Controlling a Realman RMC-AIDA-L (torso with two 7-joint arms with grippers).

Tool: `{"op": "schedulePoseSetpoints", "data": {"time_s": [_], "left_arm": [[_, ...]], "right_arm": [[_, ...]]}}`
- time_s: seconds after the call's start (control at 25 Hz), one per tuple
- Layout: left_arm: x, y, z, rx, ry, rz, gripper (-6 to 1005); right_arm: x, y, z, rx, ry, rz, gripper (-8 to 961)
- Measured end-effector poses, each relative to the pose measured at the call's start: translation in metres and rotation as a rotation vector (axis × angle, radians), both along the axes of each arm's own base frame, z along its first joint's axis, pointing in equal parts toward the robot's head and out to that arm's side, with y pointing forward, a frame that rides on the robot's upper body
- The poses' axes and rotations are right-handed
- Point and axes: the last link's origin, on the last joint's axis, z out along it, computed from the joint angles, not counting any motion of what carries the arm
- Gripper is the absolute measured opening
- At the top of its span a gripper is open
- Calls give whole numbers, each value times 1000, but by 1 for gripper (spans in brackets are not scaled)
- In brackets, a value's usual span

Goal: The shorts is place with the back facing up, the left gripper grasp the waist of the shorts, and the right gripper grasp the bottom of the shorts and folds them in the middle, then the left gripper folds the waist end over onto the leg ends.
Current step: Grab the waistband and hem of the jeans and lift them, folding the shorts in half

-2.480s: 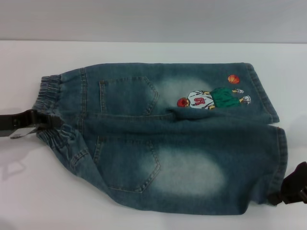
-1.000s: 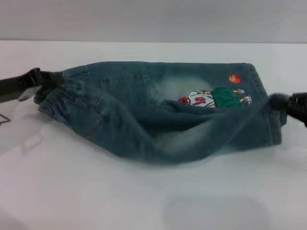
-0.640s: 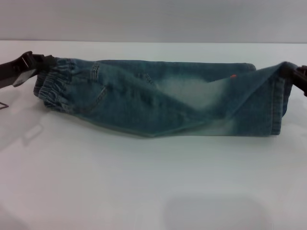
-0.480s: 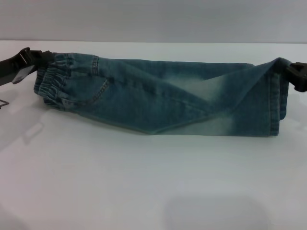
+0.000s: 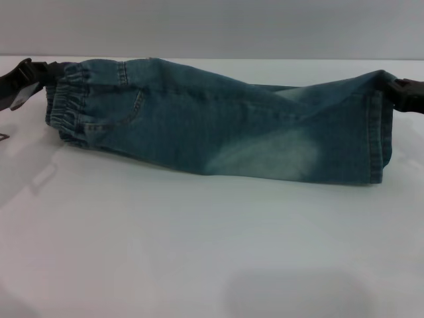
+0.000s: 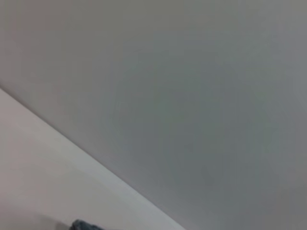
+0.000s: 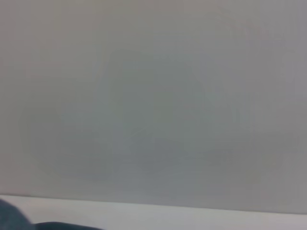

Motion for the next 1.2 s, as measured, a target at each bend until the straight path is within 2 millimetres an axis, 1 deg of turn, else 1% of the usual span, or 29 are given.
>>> {"op": "schedulePoseSetpoints", "data": {"time_s": [0.16,0.48,0.64,1.0,1.2], "left_arm": [[-1,1,1,7,2,3,204],[0,2,4,27,4,-6,208],[-2,1,4,31,7,-3,209],[-2,2,5,39,11,4,214],[-2,5,1,36,20,9,216]], "right_arm": [[0,5,2,25,-1,-19,11],[-13,17,4,35,-2,7,13],[-12,22,4,47,-18,-11,14],[-10,29,-7,48,-61,-53,16],[-12,35,-12,45,-102,-67,17]]}}
